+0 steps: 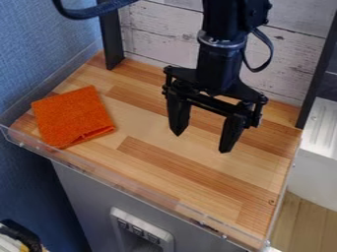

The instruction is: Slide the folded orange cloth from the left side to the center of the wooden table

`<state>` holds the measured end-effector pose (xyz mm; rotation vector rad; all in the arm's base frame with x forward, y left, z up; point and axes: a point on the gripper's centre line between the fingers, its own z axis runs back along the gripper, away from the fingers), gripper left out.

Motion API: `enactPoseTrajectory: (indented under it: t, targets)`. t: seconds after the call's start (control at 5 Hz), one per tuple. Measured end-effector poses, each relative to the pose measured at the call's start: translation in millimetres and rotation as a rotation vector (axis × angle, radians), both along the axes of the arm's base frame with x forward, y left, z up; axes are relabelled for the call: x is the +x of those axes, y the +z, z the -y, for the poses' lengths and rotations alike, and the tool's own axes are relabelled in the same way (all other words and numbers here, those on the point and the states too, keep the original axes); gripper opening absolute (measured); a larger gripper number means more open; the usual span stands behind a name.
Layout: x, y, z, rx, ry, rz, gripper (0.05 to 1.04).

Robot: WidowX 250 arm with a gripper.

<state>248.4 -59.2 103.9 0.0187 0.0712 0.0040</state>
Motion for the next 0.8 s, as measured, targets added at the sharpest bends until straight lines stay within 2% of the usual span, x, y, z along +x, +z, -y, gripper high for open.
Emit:
enactPoseTrajectory:
  t: [0.2,0.8]
  targets:
    - [3.1,-2.5,-19.3,-0.007,-0.014,-0.001,0.998]
    - [18.3,1.0,-116.1,-0.059,-0.09,0.065,0.997]
